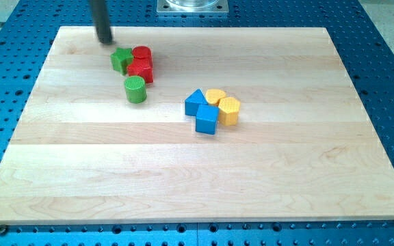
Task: Nudge the blue triangle
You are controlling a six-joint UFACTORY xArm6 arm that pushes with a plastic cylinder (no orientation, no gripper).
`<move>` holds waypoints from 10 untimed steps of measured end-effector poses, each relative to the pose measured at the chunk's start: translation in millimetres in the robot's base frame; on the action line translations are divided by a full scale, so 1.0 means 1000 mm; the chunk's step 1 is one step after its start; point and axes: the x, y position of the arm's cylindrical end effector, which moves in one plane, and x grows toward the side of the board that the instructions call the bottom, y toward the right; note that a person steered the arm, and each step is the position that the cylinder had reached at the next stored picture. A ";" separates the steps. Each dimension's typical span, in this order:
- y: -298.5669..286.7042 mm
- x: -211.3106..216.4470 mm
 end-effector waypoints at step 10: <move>0.134 0.257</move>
